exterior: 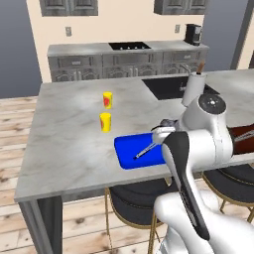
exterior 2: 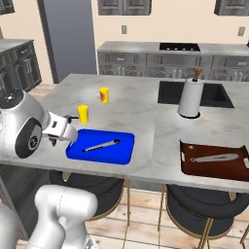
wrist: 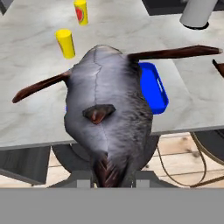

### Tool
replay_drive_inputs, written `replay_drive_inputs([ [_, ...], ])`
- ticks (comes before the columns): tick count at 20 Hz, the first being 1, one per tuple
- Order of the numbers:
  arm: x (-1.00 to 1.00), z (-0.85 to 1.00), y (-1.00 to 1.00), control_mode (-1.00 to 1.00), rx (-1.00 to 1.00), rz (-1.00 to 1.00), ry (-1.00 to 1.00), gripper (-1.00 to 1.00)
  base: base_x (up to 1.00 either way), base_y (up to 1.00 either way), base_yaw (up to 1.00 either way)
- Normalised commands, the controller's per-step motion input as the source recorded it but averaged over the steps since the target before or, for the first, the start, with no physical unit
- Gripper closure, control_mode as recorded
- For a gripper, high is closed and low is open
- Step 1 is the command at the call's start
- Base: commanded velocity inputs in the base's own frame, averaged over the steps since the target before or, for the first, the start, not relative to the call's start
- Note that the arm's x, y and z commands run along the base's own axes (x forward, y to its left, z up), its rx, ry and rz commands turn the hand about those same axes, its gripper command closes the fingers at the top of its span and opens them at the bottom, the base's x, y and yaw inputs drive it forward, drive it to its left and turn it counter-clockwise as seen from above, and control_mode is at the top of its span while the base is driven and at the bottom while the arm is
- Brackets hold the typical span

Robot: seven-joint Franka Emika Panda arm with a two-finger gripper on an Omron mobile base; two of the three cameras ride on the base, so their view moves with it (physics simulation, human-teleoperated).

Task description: Gather the lemon and sweet potato from the fridge and place them on a tray on the dining counter. Then gather the fishs from the fridge and place them on the other tray.

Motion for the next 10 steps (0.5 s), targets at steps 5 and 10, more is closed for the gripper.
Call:
replay_drive_inputs([
  [5, 0.66, -0.37, 0.31, -1.0, 0.12, 0.04, 0.05, 1.0, 0.0, 0.0, 0.0],
  [10, 0.62, -0.41, 0.12, -1.0, 0.05, 0.05, 0.05, 1.0, 0.0, 0.0, 0.0],
])
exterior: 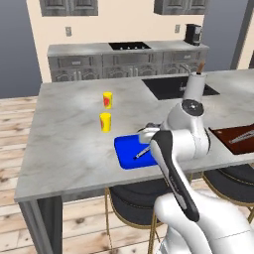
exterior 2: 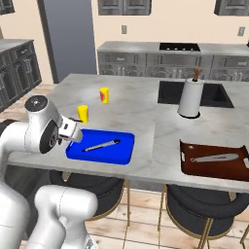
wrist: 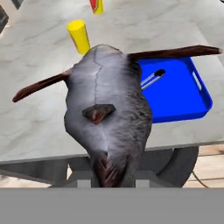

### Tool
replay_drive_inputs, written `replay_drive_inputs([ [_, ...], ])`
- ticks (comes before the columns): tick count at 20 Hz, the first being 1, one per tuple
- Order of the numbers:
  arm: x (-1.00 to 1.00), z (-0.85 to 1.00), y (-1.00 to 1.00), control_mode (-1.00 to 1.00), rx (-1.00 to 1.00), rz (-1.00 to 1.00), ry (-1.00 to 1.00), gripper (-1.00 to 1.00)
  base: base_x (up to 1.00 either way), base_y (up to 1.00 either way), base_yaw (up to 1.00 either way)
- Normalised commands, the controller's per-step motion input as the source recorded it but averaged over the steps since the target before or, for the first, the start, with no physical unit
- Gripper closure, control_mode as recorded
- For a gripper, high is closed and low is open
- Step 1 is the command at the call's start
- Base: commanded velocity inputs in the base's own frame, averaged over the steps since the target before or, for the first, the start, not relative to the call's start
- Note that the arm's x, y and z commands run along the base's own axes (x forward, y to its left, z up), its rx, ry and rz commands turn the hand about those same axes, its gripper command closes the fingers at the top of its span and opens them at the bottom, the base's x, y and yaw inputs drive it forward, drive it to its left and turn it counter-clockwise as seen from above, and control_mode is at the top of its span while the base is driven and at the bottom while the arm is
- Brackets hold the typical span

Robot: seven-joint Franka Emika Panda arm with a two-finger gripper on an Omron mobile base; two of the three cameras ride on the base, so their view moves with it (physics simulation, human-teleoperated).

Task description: Gather the lemon and sweet potato from the fridge and place them on a tray on the dining counter. Then gather the fishs from the fridge and place them on the other tray.

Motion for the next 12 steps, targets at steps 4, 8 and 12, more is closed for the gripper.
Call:
replay_drive_inputs([
  [4, 0.58, -0.5, 0.04, -1.0, 0.01, 0.02, 0.06, 1.0, 0.0, 0.0, 0.0],
  [8, 0.56, -0.5, 0.09, -1.0, 0.0, 0.0, 0.06, 1.0, 0.0, 0.0, 0.0],
  [12, 0.12, -0.43, 0.05, -1.0, -0.02, 0.0, 0.1, 1.0, 0.0, 0.0, 0.0],
])
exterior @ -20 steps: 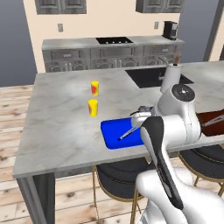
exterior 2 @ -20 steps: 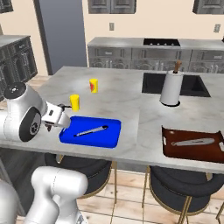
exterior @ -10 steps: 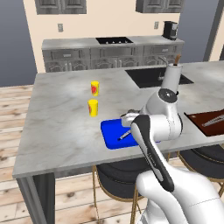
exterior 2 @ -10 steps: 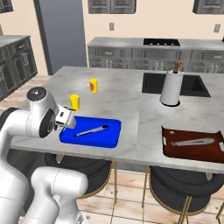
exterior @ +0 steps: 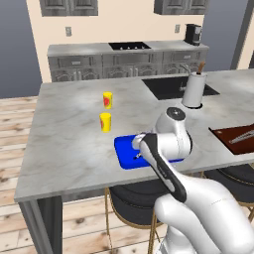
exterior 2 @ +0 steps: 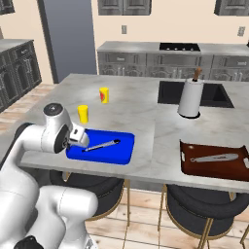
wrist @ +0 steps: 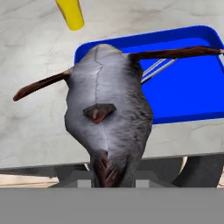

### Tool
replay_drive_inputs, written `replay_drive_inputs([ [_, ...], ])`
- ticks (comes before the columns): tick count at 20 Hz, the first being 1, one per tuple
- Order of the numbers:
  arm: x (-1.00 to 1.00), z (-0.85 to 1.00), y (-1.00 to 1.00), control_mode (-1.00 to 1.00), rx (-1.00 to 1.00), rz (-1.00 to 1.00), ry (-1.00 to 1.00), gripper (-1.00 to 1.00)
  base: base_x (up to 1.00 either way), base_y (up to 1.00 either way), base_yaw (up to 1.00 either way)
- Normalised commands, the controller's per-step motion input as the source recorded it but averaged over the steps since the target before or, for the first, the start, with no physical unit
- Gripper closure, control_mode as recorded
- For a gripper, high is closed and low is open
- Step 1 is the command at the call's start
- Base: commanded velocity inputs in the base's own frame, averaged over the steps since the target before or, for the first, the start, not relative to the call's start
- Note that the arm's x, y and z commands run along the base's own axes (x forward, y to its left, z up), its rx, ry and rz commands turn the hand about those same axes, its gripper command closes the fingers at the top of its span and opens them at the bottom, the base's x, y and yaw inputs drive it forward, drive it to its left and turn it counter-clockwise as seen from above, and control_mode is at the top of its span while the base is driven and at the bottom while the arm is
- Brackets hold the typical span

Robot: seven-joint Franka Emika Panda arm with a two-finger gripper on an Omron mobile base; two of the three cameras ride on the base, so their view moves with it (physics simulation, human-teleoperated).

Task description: Gather the lemon and sweet potato from the fridge and place them on a tray on the dining counter. Then gather the fishs from the fridge and place them on the other tray.

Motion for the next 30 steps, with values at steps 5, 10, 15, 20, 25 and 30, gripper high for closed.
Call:
replay_drive_inputs([
  [5, 0.38, -0.33, 0.11, -1.0, -0.01, 0.0, 0.13, 1.0, 0.0, 0.0, 0.0],
  [10, 0.46, -0.25, 0.16, -1.0, 0.0, 0.0, 0.1, 1.0, 0.0, 0.0, 0.0],
  [15, 0.49, -0.27, 0.14, -1.0, 0.0, 0.0, 0.07, 1.0, 0.0, 0.0, 0.0],
  [20, 0.39, -0.34, 0.02, -1.0, -0.02, -0.01, 0.01, 1.0, 0.0, 0.0, 0.0],
  [25, 0.34, -0.33, 0.0, -1.0, -0.03, -0.03, 0.0, 1.0, 0.0, 0.0, 0.0],
  [30, 0.22, -0.24, 0.0, -1.0, 0.0, -0.01, 0.0, 1.0, 0.0, 0.0, 0.0],
])
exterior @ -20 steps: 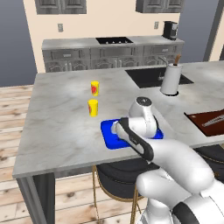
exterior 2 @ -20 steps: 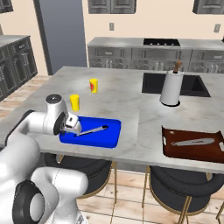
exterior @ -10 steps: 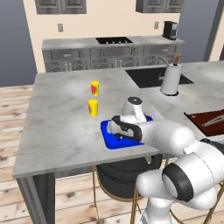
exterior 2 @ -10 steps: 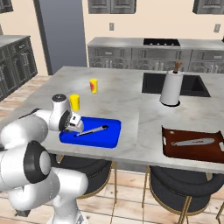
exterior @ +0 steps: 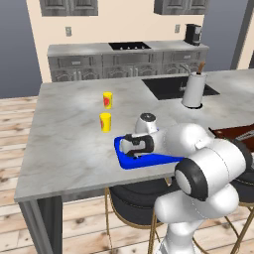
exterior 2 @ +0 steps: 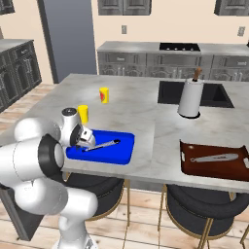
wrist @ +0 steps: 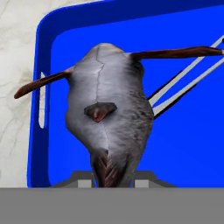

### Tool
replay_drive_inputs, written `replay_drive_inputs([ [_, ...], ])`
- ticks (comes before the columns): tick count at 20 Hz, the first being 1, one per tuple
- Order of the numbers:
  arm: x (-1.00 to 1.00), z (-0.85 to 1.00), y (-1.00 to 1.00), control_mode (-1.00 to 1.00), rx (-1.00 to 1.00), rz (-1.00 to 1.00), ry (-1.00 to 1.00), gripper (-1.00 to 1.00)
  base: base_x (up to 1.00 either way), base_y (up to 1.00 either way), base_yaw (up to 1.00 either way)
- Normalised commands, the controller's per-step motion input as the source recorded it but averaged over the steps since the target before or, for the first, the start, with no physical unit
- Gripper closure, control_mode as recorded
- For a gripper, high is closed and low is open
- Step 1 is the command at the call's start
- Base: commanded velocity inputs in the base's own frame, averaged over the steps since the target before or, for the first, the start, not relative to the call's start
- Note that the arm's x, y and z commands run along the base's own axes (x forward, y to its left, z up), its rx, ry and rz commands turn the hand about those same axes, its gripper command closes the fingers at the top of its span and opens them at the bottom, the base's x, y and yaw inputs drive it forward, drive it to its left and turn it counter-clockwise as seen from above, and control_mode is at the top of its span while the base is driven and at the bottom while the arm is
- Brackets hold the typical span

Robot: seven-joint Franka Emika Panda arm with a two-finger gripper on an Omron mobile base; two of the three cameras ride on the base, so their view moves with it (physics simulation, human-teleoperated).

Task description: Gather the lemon and sweet potato from the fridge and place them on a tray on the dining counter. Then gather the fishs from the fridge and place them on the other tray.

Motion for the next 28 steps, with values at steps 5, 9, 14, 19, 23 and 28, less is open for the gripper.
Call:
replay_drive_inputs([
  [5, 0.17, -0.27, 0.0, -1.0, 0.0, 0.0, 0.01, 1.0, 0.0, 0.0, 0.0],
  [9, 0.15, -0.25, 0.0, -1.0, 0.0, 0.0, 0.01, 1.0, 0.0, 0.0, 0.0],
  [14, 0.14, -0.22, 0.0, -1.0, 0.0, 0.0, 0.02, 1.0, 0.0, 0.0, 0.0],
  [19, 0.13, -0.22, 0.03, -1.0, 0.0, 0.0, 0.06, -1.0, 0.0, 0.0, 0.0],
  [23, -0.06, -0.13, 0.0, -1.0, 0.0, 0.0, 0.05, -1.0, 0.0, 0.0, 0.0],
  [28, -0.2, 0.06, 0.0, -1.0, 0.01, -0.04, 0.0, -1.0, 0.0, 0.0, 0.0],
])
